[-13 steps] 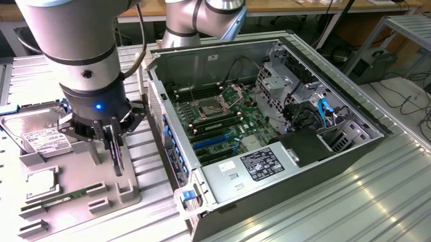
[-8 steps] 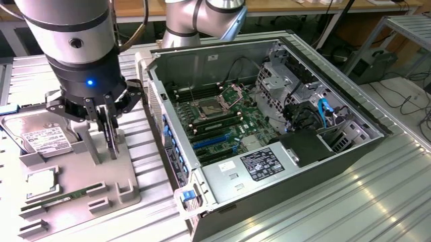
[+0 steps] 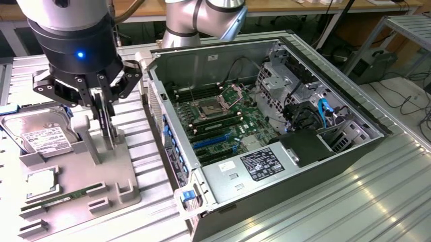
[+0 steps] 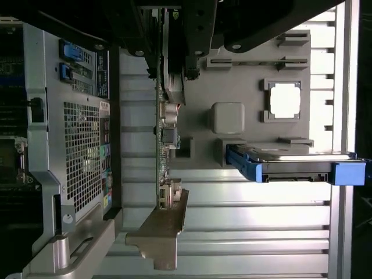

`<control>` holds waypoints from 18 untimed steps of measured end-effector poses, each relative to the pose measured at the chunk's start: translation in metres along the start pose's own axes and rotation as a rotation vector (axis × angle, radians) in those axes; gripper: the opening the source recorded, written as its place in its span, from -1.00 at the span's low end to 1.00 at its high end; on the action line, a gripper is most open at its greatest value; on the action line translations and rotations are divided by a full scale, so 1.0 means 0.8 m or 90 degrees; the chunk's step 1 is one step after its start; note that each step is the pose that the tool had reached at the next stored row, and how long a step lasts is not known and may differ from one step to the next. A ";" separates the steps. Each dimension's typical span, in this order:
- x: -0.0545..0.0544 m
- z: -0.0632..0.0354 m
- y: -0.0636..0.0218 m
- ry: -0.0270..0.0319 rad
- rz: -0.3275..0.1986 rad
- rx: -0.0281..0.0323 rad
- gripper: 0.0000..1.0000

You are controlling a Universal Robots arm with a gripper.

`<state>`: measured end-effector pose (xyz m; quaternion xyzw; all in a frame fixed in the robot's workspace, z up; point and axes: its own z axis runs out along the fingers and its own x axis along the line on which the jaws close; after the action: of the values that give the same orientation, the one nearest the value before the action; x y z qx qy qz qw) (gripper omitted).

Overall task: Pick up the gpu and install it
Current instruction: 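Pick up the gpu and move the gpu toward the slot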

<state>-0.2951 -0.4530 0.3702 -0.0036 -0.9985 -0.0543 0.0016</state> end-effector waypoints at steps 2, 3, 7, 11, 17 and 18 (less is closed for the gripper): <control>0.000 -0.003 0.000 0.0000 0.000 0.0081 -0.46; 0.000 -0.006 0.001 0.0000 0.000 0.0101 -0.46; 0.000 -0.015 0.002 -0.0001 0.000 0.0167 -0.46; 0.000 -0.019 0.002 -0.0005 0.000 0.0466 -0.46; 0.000 -0.041 0.004 -0.0004 0.000 0.0506 -0.46; 0.000 -0.045 0.005 -0.0004 0.000 0.0506 -0.46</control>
<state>-0.2951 -0.4530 0.4063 -0.0036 -0.9999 -0.0146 0.0015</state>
